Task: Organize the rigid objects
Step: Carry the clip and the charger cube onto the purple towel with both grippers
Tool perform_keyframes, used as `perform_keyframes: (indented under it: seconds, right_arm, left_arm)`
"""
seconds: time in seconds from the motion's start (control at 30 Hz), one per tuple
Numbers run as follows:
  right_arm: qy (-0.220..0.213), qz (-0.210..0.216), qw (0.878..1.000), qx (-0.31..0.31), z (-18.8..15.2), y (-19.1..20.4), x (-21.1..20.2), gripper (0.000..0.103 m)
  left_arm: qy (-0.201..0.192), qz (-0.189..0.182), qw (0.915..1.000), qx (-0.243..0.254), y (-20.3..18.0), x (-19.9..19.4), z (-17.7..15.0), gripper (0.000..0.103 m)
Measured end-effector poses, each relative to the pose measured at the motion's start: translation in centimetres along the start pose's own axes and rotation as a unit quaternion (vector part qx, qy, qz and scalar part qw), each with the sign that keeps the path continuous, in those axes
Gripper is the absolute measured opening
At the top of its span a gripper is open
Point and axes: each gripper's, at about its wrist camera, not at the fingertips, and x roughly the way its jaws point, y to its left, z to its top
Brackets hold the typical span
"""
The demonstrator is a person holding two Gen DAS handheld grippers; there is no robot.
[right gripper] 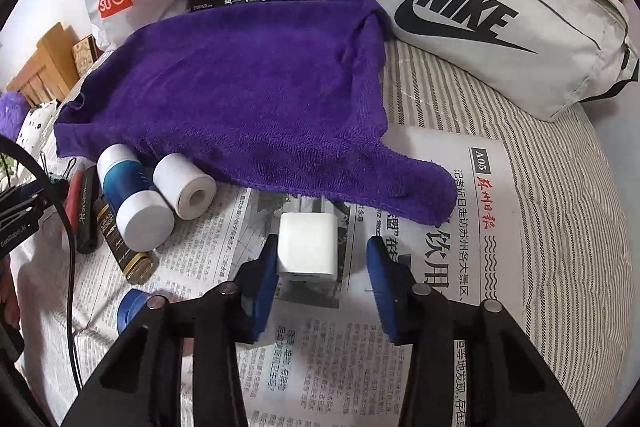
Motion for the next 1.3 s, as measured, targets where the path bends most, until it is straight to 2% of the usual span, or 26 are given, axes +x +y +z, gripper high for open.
perform_keyframes:
  seconds: [0.1,0.3,0.83,1.3]
  right_arm:
    - [-0.005,-0.004,1.0,-0.004,-0.1,0.1,0.1,0.027]
    - [0.0,-0.014,1.0,0.0,0.0,-0.3,-0.2,0.027]
    - [0.006,0.01,0.999,0.032,-0.2,-1.8,-3.0,0.027]
    - [-0.017,0.032,0.999,0.023,4.2,-1.1,-4.8,0.027]
  left_arm:
    - [-0.001,-0.001,1.0,-0.006,0.2,0.0,0.0,0.039]
    - [0.003,-0.005,1.0,0.001,0.1,0.1,0.1,0.039]
    - [0.007,-0.021,0.9995,-0.023,2.0,-2.2,0.3,0.039]
    - [-0.018,-0.017,0.9995,-0.022,2.6,-4.7,5.1,0.039]
